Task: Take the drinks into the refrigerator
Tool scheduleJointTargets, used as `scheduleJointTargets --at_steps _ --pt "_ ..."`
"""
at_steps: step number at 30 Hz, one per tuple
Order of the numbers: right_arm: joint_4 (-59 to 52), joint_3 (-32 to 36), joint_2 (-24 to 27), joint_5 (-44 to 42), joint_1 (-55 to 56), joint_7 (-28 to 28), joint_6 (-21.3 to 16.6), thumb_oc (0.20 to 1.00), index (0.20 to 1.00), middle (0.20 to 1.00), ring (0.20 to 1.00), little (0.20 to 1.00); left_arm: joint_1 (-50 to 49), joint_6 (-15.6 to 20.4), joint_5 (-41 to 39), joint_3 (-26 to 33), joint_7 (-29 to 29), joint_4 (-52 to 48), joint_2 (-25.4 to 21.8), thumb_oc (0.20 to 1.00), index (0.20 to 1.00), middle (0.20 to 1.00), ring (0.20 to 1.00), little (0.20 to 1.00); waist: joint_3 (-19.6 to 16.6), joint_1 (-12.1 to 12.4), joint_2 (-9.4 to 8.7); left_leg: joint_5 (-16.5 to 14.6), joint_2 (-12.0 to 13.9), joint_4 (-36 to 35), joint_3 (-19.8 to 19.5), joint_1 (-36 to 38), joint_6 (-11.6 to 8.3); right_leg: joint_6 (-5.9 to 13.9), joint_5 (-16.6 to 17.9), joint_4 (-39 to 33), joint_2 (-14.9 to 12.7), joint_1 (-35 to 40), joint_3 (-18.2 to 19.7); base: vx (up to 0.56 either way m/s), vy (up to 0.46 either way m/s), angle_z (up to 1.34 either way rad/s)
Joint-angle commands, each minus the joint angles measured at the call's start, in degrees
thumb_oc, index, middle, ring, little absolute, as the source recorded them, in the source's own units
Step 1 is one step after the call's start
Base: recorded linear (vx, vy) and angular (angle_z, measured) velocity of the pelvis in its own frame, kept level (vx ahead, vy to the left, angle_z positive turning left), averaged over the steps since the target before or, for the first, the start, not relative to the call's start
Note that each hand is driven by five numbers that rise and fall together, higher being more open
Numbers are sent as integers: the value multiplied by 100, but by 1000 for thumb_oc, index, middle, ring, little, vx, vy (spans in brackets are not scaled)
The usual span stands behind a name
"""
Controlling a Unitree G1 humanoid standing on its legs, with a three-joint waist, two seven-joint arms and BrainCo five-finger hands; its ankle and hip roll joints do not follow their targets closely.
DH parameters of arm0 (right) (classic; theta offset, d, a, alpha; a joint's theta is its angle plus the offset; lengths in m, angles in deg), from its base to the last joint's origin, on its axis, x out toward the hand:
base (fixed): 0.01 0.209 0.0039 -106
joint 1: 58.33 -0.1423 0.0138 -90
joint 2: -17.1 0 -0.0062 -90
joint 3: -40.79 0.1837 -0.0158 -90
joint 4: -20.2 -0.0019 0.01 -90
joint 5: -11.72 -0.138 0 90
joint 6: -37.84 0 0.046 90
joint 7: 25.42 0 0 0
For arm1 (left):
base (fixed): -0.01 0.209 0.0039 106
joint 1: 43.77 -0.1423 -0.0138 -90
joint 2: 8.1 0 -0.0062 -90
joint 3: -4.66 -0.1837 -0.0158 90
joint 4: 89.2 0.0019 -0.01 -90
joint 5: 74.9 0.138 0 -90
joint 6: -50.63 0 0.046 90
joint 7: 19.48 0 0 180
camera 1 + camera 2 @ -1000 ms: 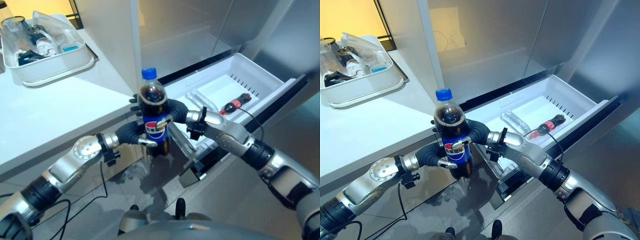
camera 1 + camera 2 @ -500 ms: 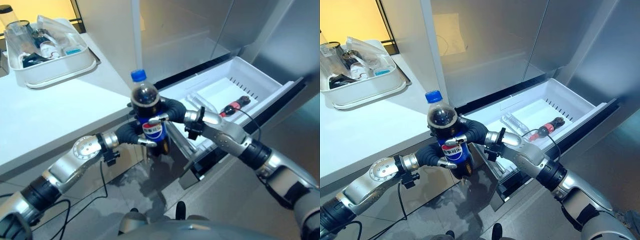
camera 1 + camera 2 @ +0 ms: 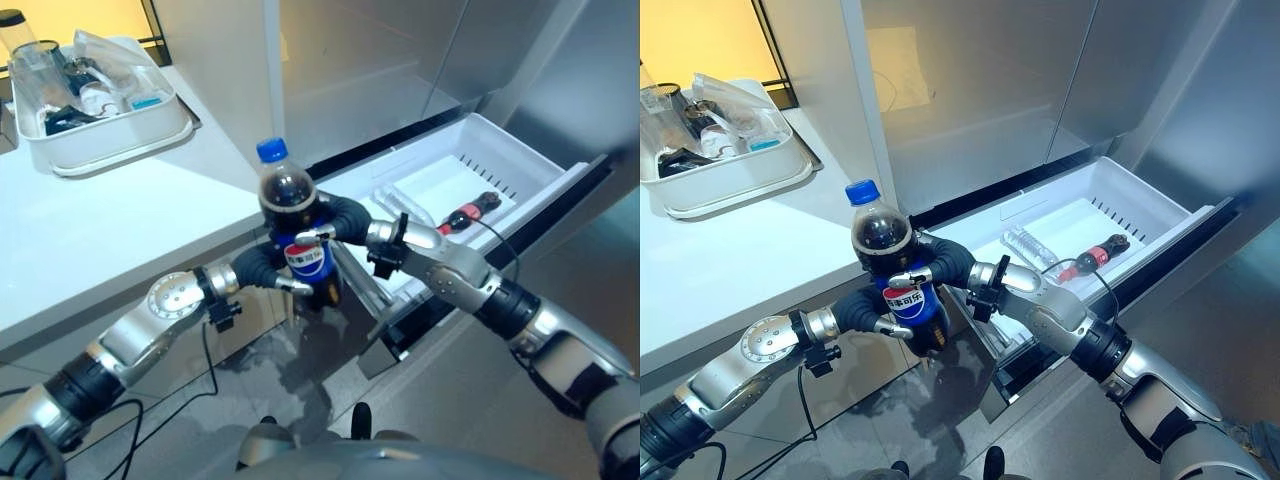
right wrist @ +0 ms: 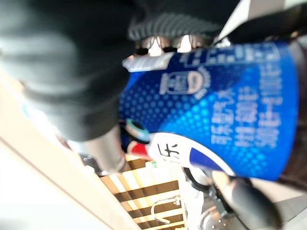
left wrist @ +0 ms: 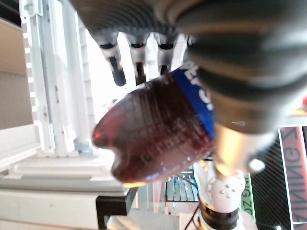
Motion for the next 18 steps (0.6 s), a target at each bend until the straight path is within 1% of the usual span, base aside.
scheduleJointTargets --at_steps 1,3,7,11,18 --pt "-460 63 -21 -213 -317 165 -333 200 200 200 200 200 526 478 -156 191 -30 -346 258 1000 1000 1000 1000 1000 -68 105 20 -322 -23 3 -299 -95 191 612 -424 856 -635 -79 -504 0 0 0" --pt "-481 171 46 -240 -229 127 -361 200 200 200 200 200 451 464 -171 256 -48 -353 253 1000 1000 1000 1000 1000 -73 98 24 -323 -21 3 -298 -92 193 613 -427 864 -632 -81 -511 0 0 0" --pt "-566 589 203 -348 67 5 -544 200 200 200 200 200 246 452 -242 368 -45 -384 263 1000 1000 1000 1000 1000 -77 70 33 -329 -20 3 -285 -88 198 620 -418 863 -640 -79 -513 0 0 0" --pt "-634 1230 328 -428 529 -129 -738 200 200 200 200 200 -126 390 -391 609 -9 -419 372 1000 1000 1000 1000 1000 -83 35 43 -342 -16 3 -274 -77 203 634 -412 864 -648 -91 -503 0 0 0" --pt "-903 2551 712 -503 1562 -239 -1041 200 200 200 200 200 -889 303 -506 1124 100 -431 574 1000 1000 1000 1000 1000 -100 -31 37 -365 -24 3 -281 -82 215 645 -426 871 -648 -105 -509 0 0 0"
